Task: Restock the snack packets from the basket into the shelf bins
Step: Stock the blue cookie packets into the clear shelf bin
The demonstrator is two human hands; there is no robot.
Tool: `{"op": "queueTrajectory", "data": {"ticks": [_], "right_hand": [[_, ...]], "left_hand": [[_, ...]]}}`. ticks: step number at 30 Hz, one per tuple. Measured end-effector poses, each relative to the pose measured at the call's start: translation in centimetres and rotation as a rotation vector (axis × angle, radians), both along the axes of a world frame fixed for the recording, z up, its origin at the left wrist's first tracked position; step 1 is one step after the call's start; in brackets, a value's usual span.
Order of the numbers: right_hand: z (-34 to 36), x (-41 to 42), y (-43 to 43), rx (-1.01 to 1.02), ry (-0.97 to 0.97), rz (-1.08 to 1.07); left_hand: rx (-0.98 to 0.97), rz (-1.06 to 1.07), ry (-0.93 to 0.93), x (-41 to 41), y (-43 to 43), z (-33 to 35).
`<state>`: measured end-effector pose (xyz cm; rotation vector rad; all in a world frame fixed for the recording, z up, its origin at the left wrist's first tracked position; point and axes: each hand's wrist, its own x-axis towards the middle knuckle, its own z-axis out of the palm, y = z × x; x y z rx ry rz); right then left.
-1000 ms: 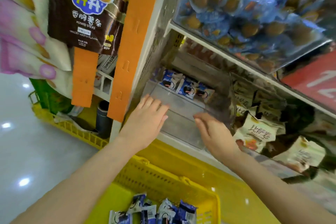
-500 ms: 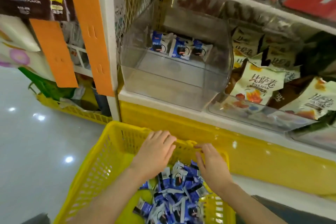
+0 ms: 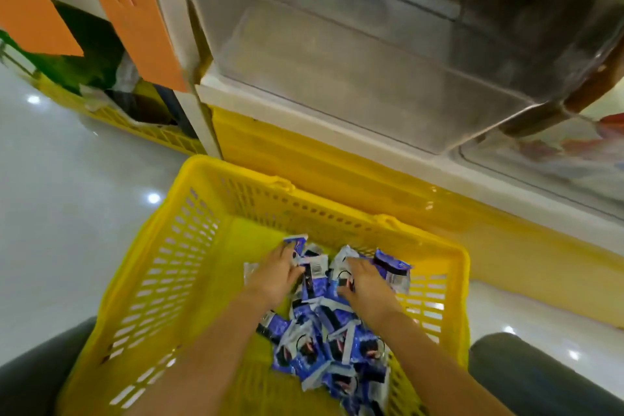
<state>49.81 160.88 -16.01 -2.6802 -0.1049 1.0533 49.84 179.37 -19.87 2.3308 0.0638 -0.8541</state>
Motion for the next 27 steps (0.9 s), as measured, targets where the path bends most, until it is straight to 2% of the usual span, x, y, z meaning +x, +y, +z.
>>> {"op": "queueTrajectory", "data": {"ticks": [6, 13, 19, 22, 24, 27], "right_hand": [[-1.8, 0.6, 0.3, -0.144, -0.040, 0.078], [-1.8, 0.5, -0.2, -0.181, 0.060, 0.001], [1.2, 0.0, -0.2, 0.010, 0.051, -0.265], [3.2, -0.3, 0.3, 0.199, -0.007, -0.430], [4.5, -0.5, 0.9, 0.321, -0.046, -0.557], [6.5, -0.9, 1.6, 0.407, -0.122, -0.645]], "left_hand": [[-0.117, 0.260, 0.062, 0.9, -1.5, -2.6], [-0.282, 0.523, 0.171, 0.7, -1.9, -3.1], [-0.455, 0.879, 0.335, -0.9, -1.3, -0.5], [-0.531, 0.986, 0.397, -1.8, -1.4, 1.8], [-0.632, 1.016, 0.406, -2.5, -1.7, 3.6], [-0.778, 0.944, 0.383, -3.9, -2.2, 6.2]]}}
